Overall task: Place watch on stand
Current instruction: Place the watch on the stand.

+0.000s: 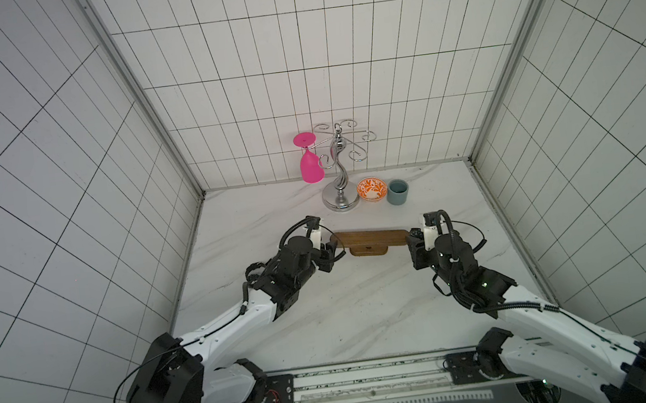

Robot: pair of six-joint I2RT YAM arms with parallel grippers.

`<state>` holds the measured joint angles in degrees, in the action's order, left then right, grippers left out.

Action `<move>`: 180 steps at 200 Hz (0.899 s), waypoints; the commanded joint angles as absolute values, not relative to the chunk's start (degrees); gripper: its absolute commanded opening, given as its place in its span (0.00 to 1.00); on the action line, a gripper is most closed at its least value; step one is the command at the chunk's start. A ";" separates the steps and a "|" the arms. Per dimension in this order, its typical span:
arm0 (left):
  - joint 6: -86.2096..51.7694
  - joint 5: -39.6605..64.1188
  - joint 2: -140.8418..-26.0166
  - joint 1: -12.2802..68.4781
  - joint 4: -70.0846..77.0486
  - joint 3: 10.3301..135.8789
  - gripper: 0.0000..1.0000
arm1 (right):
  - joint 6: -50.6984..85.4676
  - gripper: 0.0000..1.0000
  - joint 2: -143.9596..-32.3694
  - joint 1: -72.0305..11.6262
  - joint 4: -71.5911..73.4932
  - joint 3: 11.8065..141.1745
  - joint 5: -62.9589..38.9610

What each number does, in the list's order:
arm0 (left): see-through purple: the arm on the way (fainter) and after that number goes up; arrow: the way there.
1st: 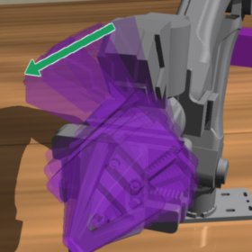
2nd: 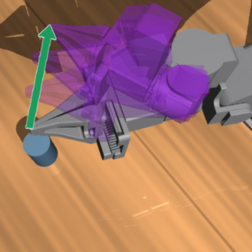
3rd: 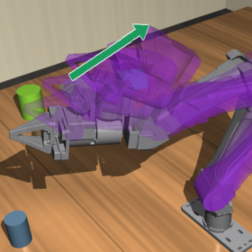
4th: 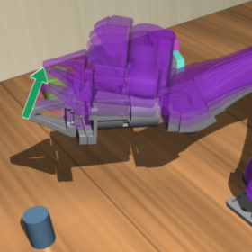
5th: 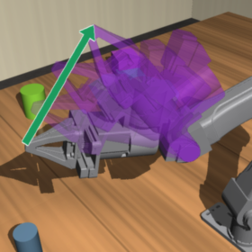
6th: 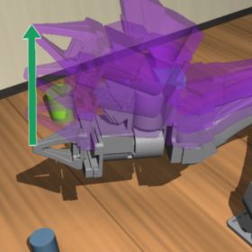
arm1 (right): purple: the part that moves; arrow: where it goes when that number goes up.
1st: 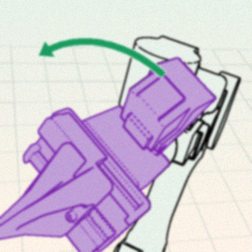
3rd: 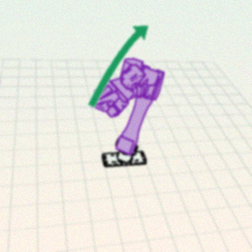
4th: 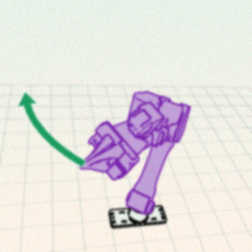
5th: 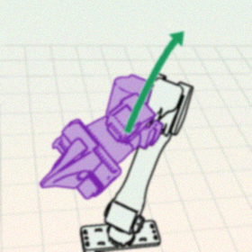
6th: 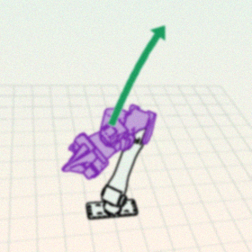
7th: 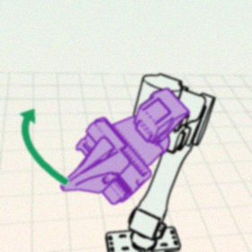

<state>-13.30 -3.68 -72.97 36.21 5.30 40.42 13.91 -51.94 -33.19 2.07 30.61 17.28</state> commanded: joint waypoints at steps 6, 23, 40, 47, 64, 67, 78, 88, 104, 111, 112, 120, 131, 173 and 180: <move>-18.94 0.77 -77.32 32.73 4.64 44.11 0.52 | 15.03 0.25 -54.81 -29.14 4.38 37.08 14.88; -19.68 1.88 -80.33 31.43 3.40 46.59 0.53 | 14.81 0.25 -56.60 -26.66 5.37 36.79 14.29; -20.12 2.85 -83.40 30.62 1.31 49.39 0.58 | 14.68 0.25 -57.98 -24.14 6.82 35.92 13.39; -20.25 3.75 -84.87 30.25 0.41 50.62 0.59 | 14.76 0.25 -58.51 -23.16 7.69 35.49 12.49; -21.00 6.45 -88.14 29.29 -1.69 53.43 0.60 | 14.70 0.25 -60.34 -21.82 9.91 34.74 11.26; -21.01 6.90 -88.68 29.25 -1.74 53.77 0.61 | 14.64 0.25 -60.64 -21.68 10.27 34.64 11.07; -21.40 8.25 -90.74 28.97 -1.76 54.84 0.61 | 14.33 0.25 -61.92 -21.32 11.62 34.50 10.31; -21.70 9.37 -92.14 28.83 -1.36 55.52 0.62 | 14.08 0.25 -63.27 -21.04 12.37 34.62 10.02; -22.21 10.61 -93.76 28.78 -0.77 56.48 0.62 | 13.89 0.25 -65.37 -20.70 13.46 34.88 9.33; -22.37 11.30 -94.21 28.76 -0.51 56.76 0.63 | 13.83 0.25 -66.17 -20.57 13.94 34.89 9.23; -22.44 11.41 -94.44 28.79 -0.51 56.81 0.63 | 13.82 0.25 -66.31 -20.57 14.04 34.89 9.23; -22.41 12.29 -94.93 28.67 -0.18 57.12 0.63 | 13.80 0.25 -67.12 -20.48 14.40 34.94 9.14; -22.60 13.58 -95.77 28.66 0.29 57.52 0.63 | 13.80 0.25 -68.25 -20.43 14.88 35.05 8.84; -23.53 15.68 -97.95 28.72 1.53 57.83 0.63 | 13.54 0.25 -70.34 -20.39 16.53 35.07 5.90; -23.63 16.27 -98.38 28.72 1.75 57.81 0.63 | 13.54 0.25 -70.53 -20.39 16.73 35.03 5.64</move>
